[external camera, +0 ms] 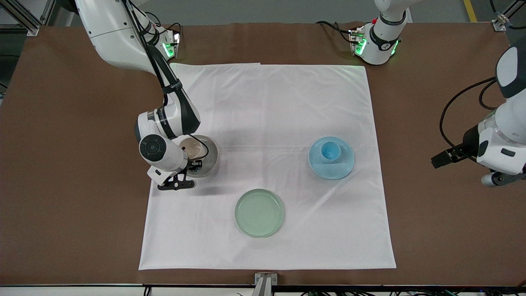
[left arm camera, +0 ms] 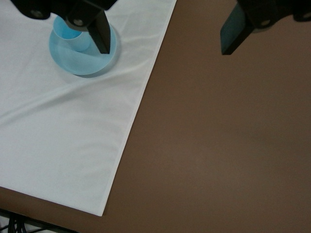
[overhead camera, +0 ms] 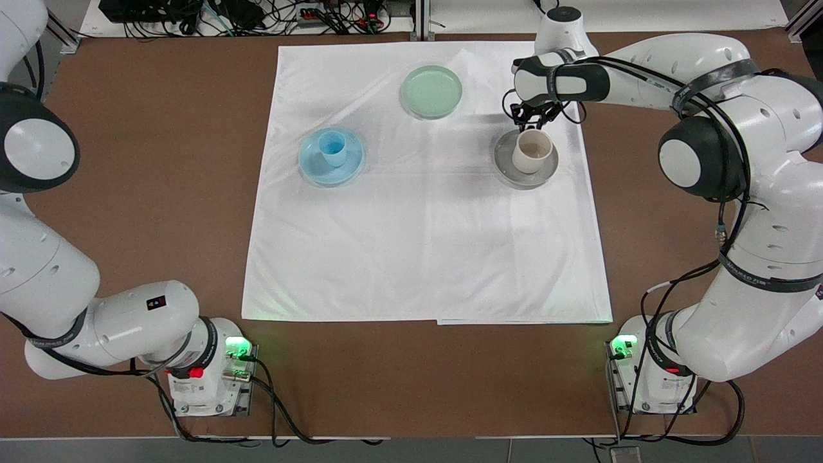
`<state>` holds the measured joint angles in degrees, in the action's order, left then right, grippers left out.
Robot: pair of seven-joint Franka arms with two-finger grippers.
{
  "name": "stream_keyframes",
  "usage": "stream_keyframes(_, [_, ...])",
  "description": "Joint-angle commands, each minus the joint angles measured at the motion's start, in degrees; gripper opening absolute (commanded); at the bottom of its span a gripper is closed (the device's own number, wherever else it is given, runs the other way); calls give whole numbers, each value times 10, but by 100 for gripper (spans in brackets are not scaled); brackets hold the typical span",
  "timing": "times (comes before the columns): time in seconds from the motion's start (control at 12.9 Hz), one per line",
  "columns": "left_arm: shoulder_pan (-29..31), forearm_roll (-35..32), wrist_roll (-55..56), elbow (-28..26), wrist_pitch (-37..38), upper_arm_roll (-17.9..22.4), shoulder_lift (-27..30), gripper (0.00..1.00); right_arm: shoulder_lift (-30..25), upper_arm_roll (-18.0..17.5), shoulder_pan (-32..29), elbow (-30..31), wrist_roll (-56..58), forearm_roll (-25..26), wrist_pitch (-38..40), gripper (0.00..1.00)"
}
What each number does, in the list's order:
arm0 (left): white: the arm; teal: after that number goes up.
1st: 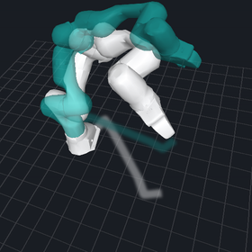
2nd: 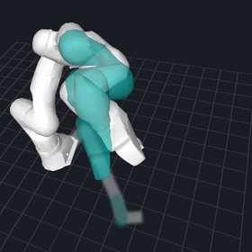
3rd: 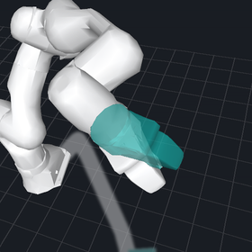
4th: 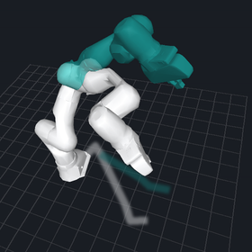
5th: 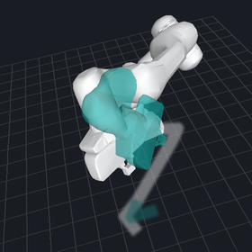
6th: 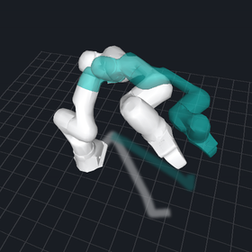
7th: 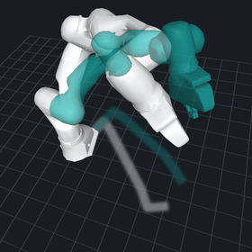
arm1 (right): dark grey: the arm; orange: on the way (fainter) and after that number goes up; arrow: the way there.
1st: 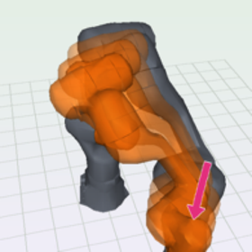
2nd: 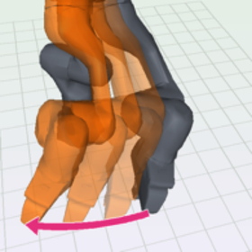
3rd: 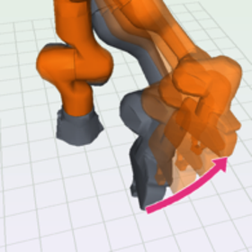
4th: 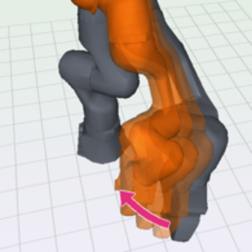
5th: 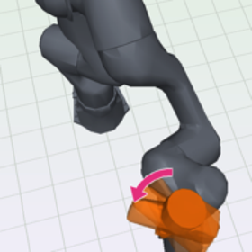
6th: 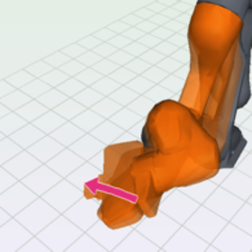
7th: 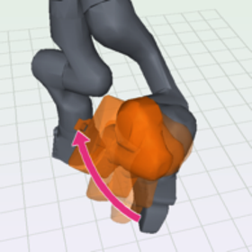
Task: Place blue cup in blue plate and white mug in gray plate
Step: 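Open the left gripper and withdraw while the right gripper releases the mug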
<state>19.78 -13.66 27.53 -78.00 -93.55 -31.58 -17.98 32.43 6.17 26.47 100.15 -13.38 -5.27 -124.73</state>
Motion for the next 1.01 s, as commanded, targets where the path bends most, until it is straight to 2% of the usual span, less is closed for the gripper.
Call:
stream_keyframes(0.0, [25,52,-78,-10,48,-9,58,100,-105,3,-13,13,-4,1,118,100])
stream_keyframes(0.16, [22,73,-121,-15,55,6,91,100,-173,3,-53,14,-2,3,213,100])
stream_keyframes(0.31, [-80,87,-165,-39,68,133,130,100,-230,3,-94,19,4,6,279,100])
stream_keyframes(0.39, [-94,120,-177,-57,86,164,152,100,-256,3,-110,27,4,11,298,100])
stream_keyframes(0.47, [-98,140,-175,-87,95,172,175,100,-285,3,-127,43,5,31,306,100])
stream_keyframes(0.62, [-163,143,-178,-136,98,242,219,100,-325,3,-156,66,37,54,306,100])
stream_keyframes(0.78, [-170,144,-186,-180,98,252,258,100,-330,3,-197,66,95,54,306,100])
stream_keyframes(0.93, [-175,143,-193,-202,99,253,275,100,-329,3,-228,63,122,54,301,100])
